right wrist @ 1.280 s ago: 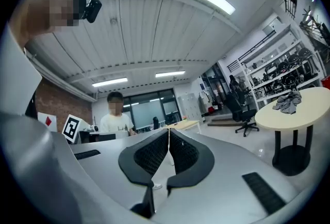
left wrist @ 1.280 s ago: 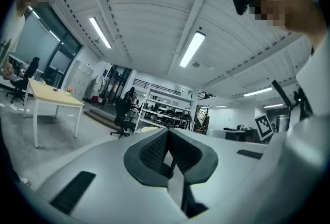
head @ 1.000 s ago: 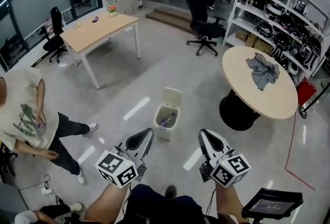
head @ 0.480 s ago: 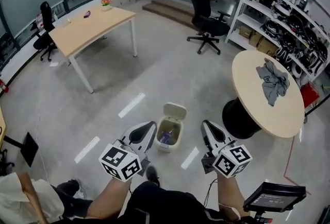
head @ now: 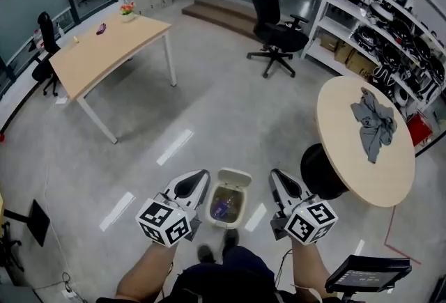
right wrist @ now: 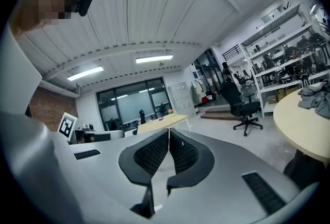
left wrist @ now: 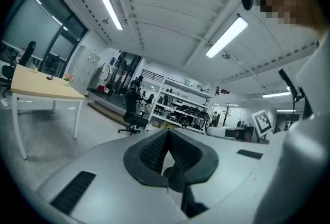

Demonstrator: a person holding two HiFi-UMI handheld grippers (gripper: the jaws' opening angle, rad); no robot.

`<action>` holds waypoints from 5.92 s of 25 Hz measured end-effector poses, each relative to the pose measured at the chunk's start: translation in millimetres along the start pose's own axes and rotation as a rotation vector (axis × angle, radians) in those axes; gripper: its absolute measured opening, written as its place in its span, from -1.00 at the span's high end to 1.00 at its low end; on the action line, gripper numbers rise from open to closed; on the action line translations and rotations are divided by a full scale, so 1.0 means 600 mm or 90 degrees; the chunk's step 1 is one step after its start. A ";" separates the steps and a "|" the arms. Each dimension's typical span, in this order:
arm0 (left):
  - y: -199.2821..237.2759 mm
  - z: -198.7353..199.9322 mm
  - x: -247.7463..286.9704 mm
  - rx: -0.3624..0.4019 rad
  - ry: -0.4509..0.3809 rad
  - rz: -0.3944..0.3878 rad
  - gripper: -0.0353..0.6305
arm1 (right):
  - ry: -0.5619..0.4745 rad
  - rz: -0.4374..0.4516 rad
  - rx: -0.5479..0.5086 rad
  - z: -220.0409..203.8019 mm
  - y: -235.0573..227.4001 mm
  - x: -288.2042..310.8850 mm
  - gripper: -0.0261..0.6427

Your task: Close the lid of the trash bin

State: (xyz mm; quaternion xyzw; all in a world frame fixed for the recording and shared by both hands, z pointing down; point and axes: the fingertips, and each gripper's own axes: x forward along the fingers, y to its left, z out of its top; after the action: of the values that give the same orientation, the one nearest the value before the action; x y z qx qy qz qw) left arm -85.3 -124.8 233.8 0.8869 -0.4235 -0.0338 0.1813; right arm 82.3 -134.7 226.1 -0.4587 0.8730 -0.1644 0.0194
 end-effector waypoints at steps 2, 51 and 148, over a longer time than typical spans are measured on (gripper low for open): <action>0.017 -0.004 0.027 -0.004 0.012 0.009 0.89 | 0.006 0.005 0.009 -0.001 -0.025 0.024 0.89; 0.280 -0.736 0.225 -0.162 0.550 0.038 0.89 | 0.614 -0.103 0.218 -0.837 -0.259 0.144 0.89; -0.297 -0.056 -0.370 0.075 -0.030 -0.085 0.89 | -0.027 0.074 -0.072 -0.075 0.313 -0.354 0.89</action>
State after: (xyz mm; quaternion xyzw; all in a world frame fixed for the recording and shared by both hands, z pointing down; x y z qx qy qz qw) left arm -88.6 157.2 182.0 0.9214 -0.3685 -0.0417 0.1161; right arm 47.5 147.7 186.5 -0.4112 0.9054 -0.1034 0.0215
